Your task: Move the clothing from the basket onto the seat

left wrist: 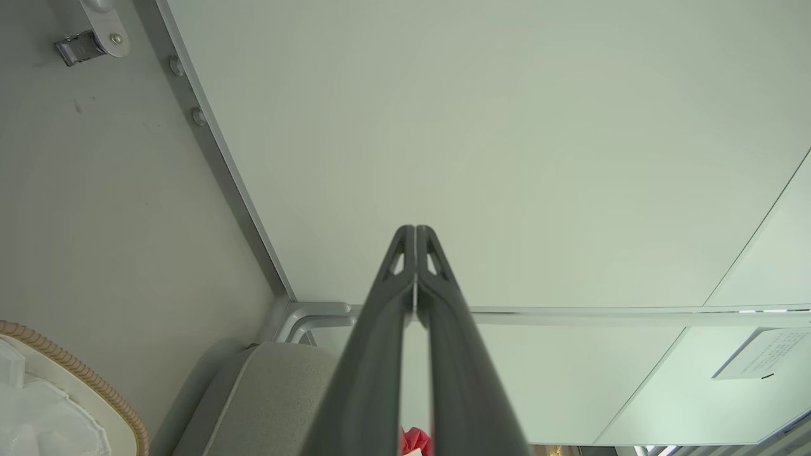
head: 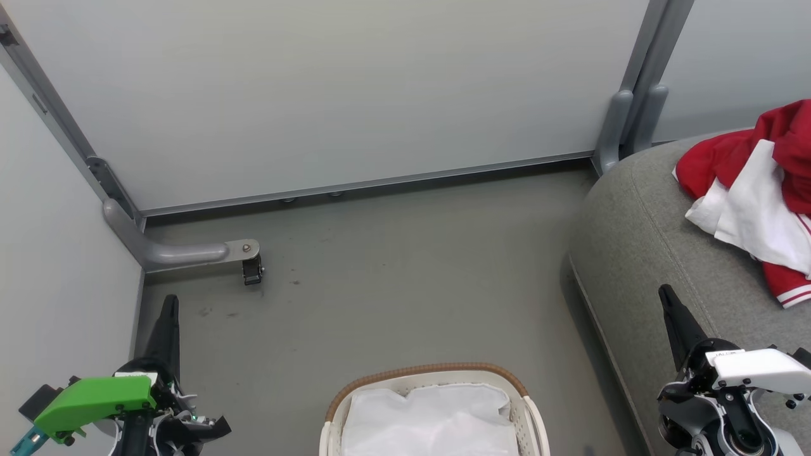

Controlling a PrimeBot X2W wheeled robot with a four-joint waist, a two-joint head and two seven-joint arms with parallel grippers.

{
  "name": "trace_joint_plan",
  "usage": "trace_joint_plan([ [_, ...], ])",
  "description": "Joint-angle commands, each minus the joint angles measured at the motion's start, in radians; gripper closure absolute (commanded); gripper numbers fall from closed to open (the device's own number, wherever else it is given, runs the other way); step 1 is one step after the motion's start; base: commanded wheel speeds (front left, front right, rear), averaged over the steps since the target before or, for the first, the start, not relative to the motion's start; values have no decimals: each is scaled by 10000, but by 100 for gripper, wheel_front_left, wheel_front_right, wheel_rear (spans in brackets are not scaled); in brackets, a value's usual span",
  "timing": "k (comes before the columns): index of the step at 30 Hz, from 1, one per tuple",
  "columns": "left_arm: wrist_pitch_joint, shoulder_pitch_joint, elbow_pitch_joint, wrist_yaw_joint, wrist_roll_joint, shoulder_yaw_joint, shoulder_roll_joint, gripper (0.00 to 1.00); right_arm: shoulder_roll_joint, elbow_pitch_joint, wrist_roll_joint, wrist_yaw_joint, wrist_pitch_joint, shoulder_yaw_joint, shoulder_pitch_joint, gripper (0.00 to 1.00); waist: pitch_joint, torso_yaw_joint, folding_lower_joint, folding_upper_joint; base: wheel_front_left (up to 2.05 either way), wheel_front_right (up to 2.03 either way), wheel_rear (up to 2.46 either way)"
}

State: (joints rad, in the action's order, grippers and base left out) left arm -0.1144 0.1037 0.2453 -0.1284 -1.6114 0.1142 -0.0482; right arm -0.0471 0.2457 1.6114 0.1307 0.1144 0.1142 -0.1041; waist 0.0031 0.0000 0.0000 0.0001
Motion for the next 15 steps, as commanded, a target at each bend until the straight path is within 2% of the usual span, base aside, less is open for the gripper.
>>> trace_joint_plan([
  [1,-27,107,-16,-53,-32,21,-37,100,-60,-36,33,0,26,17,-78,100,0,0,0,-1,0,0,0],
  [15,-27,107,-16,-53,-33,21,-37,100,-58,-36,33,0,26,16,-78,100,0,0,0,-1,0,0,0],
])
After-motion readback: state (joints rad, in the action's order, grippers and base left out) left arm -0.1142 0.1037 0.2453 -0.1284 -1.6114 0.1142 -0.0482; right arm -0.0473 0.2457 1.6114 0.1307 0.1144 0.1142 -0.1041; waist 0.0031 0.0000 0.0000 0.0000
